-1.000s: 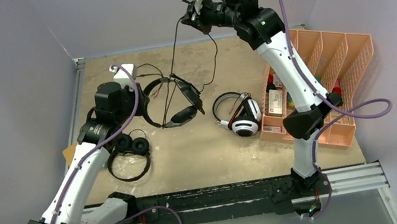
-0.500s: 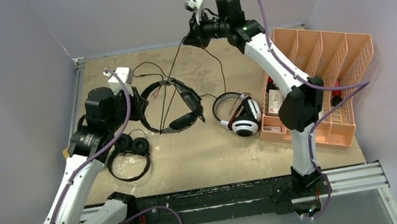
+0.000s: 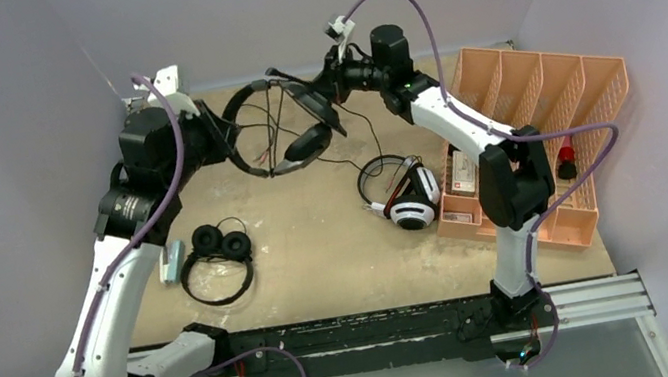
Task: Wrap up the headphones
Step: Wrap the headphones cable around the headphones.
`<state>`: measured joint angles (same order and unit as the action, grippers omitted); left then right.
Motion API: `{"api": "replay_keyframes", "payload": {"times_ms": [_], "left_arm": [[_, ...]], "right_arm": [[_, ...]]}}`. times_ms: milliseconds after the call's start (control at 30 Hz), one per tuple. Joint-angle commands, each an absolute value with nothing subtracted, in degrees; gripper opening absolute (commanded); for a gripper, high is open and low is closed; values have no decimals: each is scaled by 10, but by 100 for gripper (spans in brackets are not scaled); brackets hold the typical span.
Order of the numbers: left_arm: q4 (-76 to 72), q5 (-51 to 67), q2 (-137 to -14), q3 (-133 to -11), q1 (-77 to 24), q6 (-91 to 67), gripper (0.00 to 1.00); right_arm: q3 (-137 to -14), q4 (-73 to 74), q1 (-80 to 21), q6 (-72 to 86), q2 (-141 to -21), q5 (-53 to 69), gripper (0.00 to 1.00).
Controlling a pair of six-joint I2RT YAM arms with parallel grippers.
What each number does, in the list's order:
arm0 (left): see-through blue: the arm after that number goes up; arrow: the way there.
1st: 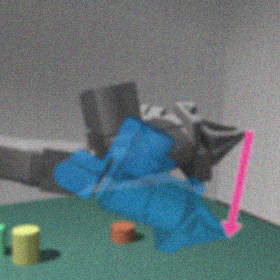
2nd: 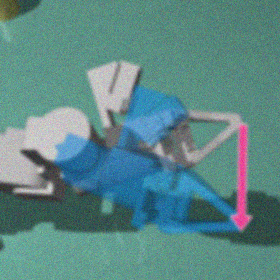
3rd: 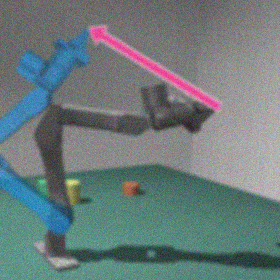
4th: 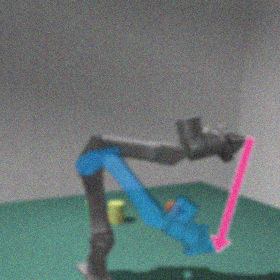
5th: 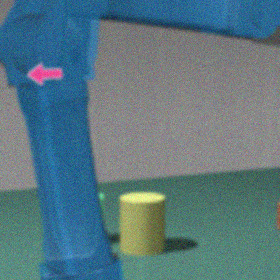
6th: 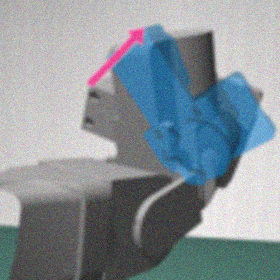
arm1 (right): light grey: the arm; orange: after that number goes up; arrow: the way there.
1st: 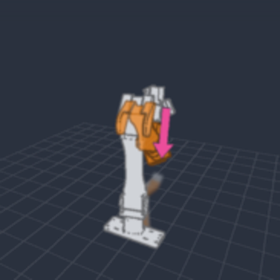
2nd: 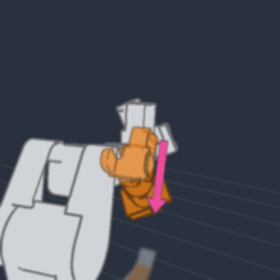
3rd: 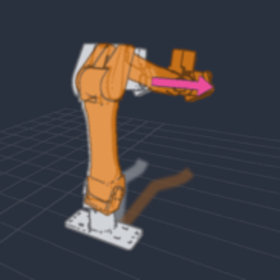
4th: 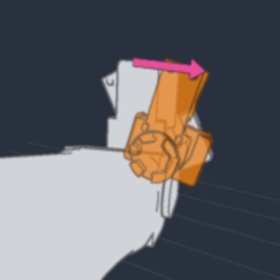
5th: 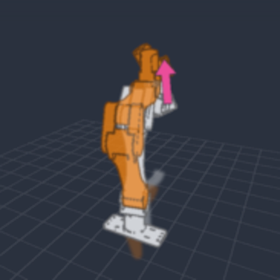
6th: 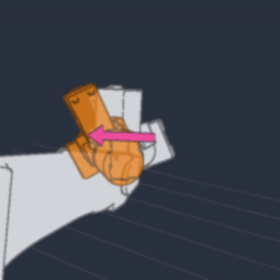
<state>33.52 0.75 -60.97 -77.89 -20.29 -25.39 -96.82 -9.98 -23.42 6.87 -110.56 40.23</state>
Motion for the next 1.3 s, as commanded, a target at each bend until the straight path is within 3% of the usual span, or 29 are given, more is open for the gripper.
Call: {"api": "replay_keyframes", "payload": {"times_ms": [0,300,633,900,1267], "left_arm": [[274,11,-629,-877,-205,-336,0],[304,3,-695,-1000,-205,-366,0],[353,3,-757,-1119,-205,-358,0],[348,-9,-781,-1154,-205,-368,0],[353,-3,-793,-1197,-205,-373,0]], "right_arm": [[-932,-288,-228,174,-1107,387,11],[-915,-452,-230,264,-1178,406,37],[-924,-499,-233,258,-1224,400,55],[-791,-511,-212,191,-1154,372,73],[-777,-471,-181,101,-1164,375,80]]}}
